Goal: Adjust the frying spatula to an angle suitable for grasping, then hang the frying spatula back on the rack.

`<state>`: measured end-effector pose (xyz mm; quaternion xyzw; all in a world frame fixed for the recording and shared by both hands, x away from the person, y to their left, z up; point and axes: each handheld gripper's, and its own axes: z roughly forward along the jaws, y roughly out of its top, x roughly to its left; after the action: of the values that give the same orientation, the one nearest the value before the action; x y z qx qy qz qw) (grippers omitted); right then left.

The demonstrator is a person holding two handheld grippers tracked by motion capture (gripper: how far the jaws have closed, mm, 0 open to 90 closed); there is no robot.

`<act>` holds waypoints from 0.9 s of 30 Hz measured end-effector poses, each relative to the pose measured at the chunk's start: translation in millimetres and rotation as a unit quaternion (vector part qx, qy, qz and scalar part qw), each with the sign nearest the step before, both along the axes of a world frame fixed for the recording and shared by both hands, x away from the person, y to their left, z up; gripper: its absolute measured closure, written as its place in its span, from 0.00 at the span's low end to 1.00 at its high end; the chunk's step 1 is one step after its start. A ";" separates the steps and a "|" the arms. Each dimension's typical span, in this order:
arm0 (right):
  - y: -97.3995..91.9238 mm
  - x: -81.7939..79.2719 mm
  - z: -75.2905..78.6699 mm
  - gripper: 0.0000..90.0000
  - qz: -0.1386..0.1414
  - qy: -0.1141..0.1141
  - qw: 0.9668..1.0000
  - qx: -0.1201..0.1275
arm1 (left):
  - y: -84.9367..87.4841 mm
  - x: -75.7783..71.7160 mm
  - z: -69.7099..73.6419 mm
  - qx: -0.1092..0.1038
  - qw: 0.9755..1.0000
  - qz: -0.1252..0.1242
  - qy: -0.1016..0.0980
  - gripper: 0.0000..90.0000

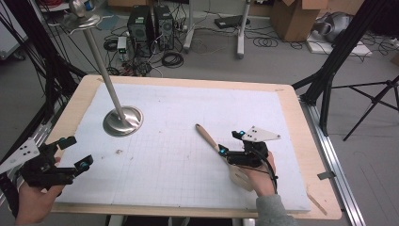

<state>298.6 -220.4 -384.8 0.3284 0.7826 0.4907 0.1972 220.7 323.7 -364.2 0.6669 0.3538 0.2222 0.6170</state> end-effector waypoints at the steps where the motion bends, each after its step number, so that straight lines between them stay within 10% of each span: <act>1: 0.7 0.2 0.0 0.30 -0.002 -0.001 1.000 0.000 | -0.7 -0.1 0.2 0.000 1.000 0.000 0.000 0.02; 27: 20.2 15.8 -18.0 0.30 -0.022 0.030 0.999 -0.005 | 4.0 -6.0 -1.7 0.003 1.000 0.008 0.002 0.02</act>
<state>314.4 -200.3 -402.8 0.3590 0.7831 0.4725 0.1861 214.8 327.7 -365.9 0.6665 0.3600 0.2266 0.6122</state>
